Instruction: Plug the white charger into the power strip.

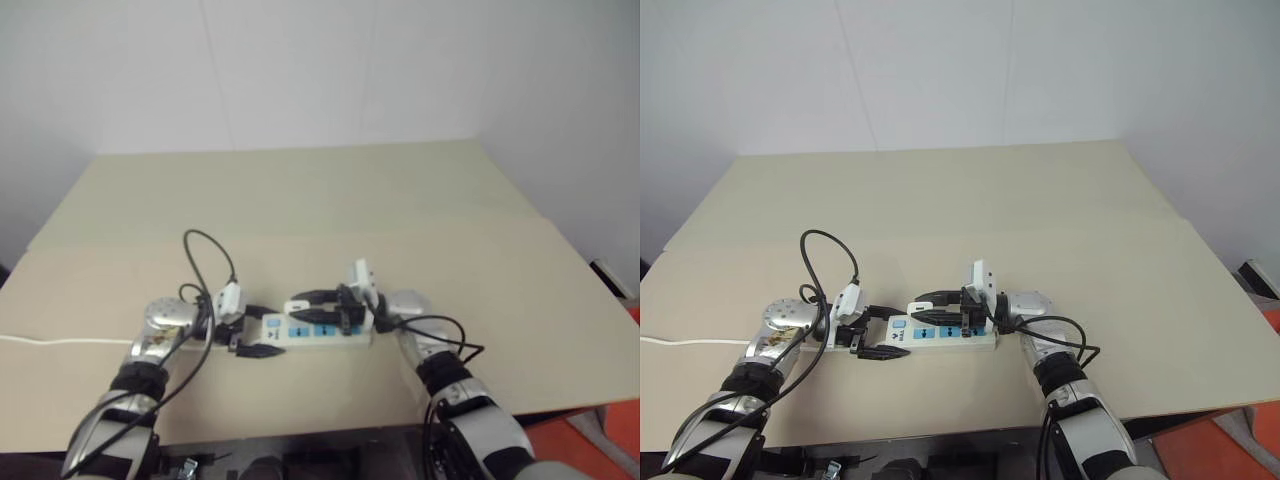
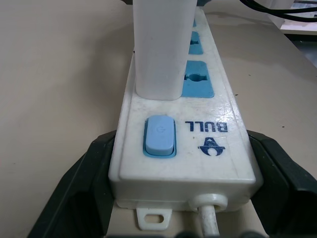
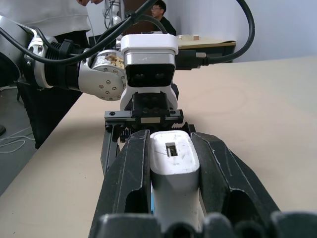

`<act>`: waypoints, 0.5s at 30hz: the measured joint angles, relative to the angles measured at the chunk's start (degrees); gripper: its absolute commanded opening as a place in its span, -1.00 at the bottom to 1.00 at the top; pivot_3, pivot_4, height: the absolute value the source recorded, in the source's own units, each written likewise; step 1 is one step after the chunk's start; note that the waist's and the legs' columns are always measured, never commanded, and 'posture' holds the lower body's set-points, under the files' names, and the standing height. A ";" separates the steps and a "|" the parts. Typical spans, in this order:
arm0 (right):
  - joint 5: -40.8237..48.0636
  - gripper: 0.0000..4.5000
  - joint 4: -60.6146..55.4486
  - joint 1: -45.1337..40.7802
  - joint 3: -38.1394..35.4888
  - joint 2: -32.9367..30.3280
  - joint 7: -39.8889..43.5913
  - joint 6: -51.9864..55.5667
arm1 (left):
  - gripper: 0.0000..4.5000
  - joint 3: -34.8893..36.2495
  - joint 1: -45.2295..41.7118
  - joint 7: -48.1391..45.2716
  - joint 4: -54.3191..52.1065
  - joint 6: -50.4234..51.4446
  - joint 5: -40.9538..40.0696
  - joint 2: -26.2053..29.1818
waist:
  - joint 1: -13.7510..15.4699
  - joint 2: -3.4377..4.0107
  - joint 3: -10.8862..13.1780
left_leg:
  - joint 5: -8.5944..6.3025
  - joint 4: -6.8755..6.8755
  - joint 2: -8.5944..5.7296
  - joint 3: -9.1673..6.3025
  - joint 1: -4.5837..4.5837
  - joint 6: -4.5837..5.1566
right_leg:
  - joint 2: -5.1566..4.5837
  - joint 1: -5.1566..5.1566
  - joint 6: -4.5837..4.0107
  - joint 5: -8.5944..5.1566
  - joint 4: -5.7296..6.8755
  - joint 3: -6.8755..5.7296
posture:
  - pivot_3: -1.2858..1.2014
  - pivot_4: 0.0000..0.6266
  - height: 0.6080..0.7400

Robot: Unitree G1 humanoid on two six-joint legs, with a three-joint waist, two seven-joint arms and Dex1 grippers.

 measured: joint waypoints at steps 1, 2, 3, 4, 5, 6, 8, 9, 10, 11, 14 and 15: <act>-0.02 -0.46 -0.04 0.02 0.00 -0.01 -0.04 0.00 | 0.47 0.00 0.00 0.02 -0.02 0.00 0.02 0.00 | 0.00 0.00 0.00 | 0.00 0.00 0.00 0.00 0.00 0.00 | 0.00 0.00 0.00 0.00 0.00 0.00 | 0.03 -0.52 1.00; -0.05 -0.46 -0.08 0.03 0.01 -0.03 -0.09 0.00 | 0.47 0.00 0.01 0.05 -0.03 0.00 0.02 0.00 | 0.00 0.00 0.00 | 0.00 0.00 0.00 -0.01 0.00 0.00 | 0.00 0.00 0.00 0.00 0.00 0.00 | 0.03 -0.52 1.00; -0.11 -0.46 -0.13 0.02 0.02 -0.06 -0.12 0.01 | 0.47 0.00 0.00 0.09 -0.03 0.00 0.03 0.00 | 0.01 0.00 0.00 | 0.00 0.00 0.00 -0.01 0.00 0.00 | 0.00 0.00 0.00 0.00 0.00 0.00 | 0.03 -0.52 1.00; -0.15 -0.33 -0.23 0.04 0.05 -0.11 -0.13 0.03 | 0.47 -0.01 0.00 0.11 -0.04 0.00 0.03 -0.01 | 0.01 0.00 0.00 | 0.00 0.00 0.00 -0.02 0.00 0.00 | 0.00 0.00 0.00 0.00 0.00 0.00 | 0.03 -0.52 1.00; -0.30 -0.19 -0.53 0.15 0.14 -0.30 -0.21 0.04 | 0.47 -0.02 0.00 0.13 -0.06 0.00 0.04 -0.06 | 0.01 0.00 0.00 | 0.00 0.00 0.00 -0.02 0.00 0.00 | 0.00 0.00 0.00 0.00 0.00 0.00 | 0.03 -0.52 1.00; -0.84 -0.08 -0.64 0.30 0.46 -0.83 -0.39 0.17 | 0.47 -0.03 0.00 0.14 -0.13 -0.01 0.04 -0.13 | 0.01 0.00 0.00 | 0.00 0.00 0.00 -0.02 -0.01 0.00 | 0.00 0.00 0.00 0.00 0.00 0.00 | 0.03 -0.52 1.00; -2.72 0.21 -1.05 0.62 1.37 -2.21 -0.57 0.54 | 0.47 -0.11 0.19 0.32 -0.45 0.00 0.04 -0.29 | 0.10 -0.02 -0.01 | 0.00 0.00 0.00 -0.01 -0.04 -0.01 | 0.00 -0.01 0.00 0.00 -0.05 -0.03 | 0.03 -0.52 1.00; -2.72 0.37 -1.09 0.64 1.37 -2.21 -0.64 0.54 | 0.47 -0.11 0.24 0.39 -0.52 0.00 0.05 -0.29 | 0.10 -0.02 -0.01 | 0.00 0.00 0.00 -0.02 -0.04 -0.01 | 0.00 -0.01 0.00 0.00 -0.05 -0.02 | 0.03 -0.52 1.00; -2.71 0.52 -1.22 0.71 1.35 -2.22 -0.67 0.54 | 0.47 -0.09 0.34 0.49 -0.71 0.01 0.04 -0.29 | 0.10 -0.02 -0.01 | -0.01 0.00 0.00 -0.01 -0.04 -0.01 | 0.00 -0.01 0.00 0.00 -0.05 -0.02 | 0.03 -0.52 1.00; -2.70 0.69 -1.38 0.82 1.30 -2.23 -0.63 0.56 | 0.47 -0.09 0.59 0.68 -0.98 0.03 0.04 -0.29 | 0.12 -0.02 -0.01 | 0.00 0.00 0.00 -0.02 -0.05 -0.01 | -0.01 -0.01 0.00 0.00 -0.05 -0.02 | 0.03 -0.52 1.00; -2.69 0.99 -2.24 1.20 1.07 -2.55 -0.46 0.62 | 0.47 -0.06 1.23 1.10 -1.88 0.02 -0.07 -0.30 | 0.20 -0.02 -0.01 | -0.01 0.00 0.00 -0.05 -0.07 -0.01 | -0.02 -0.01 0.00 0.00 -0.07 -0.02 | 0.03 -0.52 1.00; -2.69 0.99 -2.39 1.24 1.06 -2.64 -0.34 0.61 | 0.47 -0.06 1.36 1.21 -2.10 0.02 -0.08 -0.30 | 0.22 -0.02 -0.01 | -0.01 0.00 0.00 -0.05 -0.08 -0.01 | -0.02 -0.01 0.00 0.00 -0.08 -0.02 | 0.03 -0.52 1.00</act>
